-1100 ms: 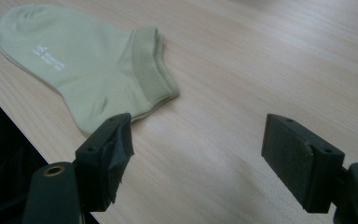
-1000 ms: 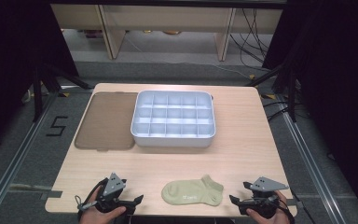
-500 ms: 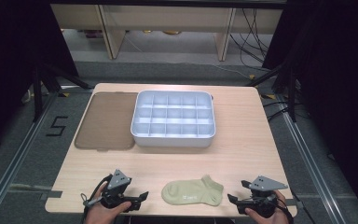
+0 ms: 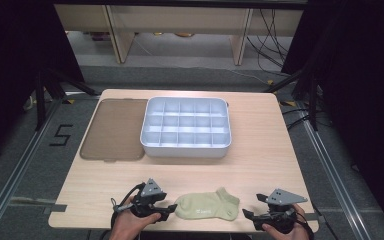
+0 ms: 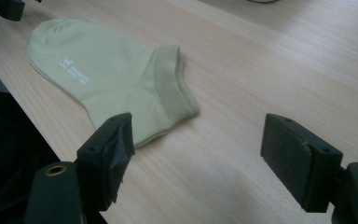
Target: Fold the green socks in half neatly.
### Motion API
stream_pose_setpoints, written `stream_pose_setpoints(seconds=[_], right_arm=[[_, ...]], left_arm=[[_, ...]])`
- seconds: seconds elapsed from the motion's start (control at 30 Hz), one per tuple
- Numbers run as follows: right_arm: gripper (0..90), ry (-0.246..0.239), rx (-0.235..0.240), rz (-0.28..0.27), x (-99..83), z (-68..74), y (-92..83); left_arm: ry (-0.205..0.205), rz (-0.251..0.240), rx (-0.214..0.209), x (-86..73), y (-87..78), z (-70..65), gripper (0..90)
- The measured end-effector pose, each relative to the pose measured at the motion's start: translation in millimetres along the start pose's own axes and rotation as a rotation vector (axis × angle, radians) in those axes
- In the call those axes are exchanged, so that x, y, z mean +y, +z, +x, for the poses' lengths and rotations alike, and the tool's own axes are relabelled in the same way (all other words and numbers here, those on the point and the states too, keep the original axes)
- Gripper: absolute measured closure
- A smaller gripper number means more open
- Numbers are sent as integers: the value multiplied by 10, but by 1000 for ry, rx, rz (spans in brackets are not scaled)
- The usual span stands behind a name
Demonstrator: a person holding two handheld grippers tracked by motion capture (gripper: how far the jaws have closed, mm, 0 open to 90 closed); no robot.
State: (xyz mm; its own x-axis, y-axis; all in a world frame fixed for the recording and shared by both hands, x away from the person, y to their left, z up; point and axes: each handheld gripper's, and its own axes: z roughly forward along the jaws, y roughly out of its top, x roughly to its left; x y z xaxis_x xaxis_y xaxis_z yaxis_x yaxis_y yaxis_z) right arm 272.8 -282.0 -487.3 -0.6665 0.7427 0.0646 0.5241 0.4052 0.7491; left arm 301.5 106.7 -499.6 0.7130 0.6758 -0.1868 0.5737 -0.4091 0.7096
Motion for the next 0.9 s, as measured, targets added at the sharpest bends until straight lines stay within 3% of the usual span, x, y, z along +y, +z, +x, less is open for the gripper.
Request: stream_pose_setpoints(seconds=[0.07,0.2,0.4,0.47,0.5,0.6,0.63,0.67,0.73,0.77,0.83,0.9], right_arm=[[262,15,26,5,-1,9,12],[263,9,25,6,2,11,15],[265,2,30,7,5,22,30],[265,-4,47,9,8,19,35],[265,2,23,9,8,32,20],[269,-19,43,-3,16,47,22],[269,-24,42,-7,18,47,20],[269,-31,22,-15,19,52,16],[270,-30,27,-14,22,55,15],[271,-34,29,-13,22,57,19],[273,-23,33,-11,24,70,14],[273,-21,33,-14,28,73,17]], left_arm=[[19,3,0,19,31,1,459],[18,15,-18,34,80,-34,515],[51,41,-22,42,132,-77,557],[33,45,-31,35,154,-78,560],[37,46,-6,27,178,-82,564],[34,42,-14,15,201,-98,653],[42,33,13,11,217,-115,666],[42,33,13,11,217,-115,674],[47,27,13,1,231,-130,717],[40,19,-13,-5,224,-121,737],[28,7,-21,-12,221,-103,787],[17,5,-11,-17,215,-105,810]])
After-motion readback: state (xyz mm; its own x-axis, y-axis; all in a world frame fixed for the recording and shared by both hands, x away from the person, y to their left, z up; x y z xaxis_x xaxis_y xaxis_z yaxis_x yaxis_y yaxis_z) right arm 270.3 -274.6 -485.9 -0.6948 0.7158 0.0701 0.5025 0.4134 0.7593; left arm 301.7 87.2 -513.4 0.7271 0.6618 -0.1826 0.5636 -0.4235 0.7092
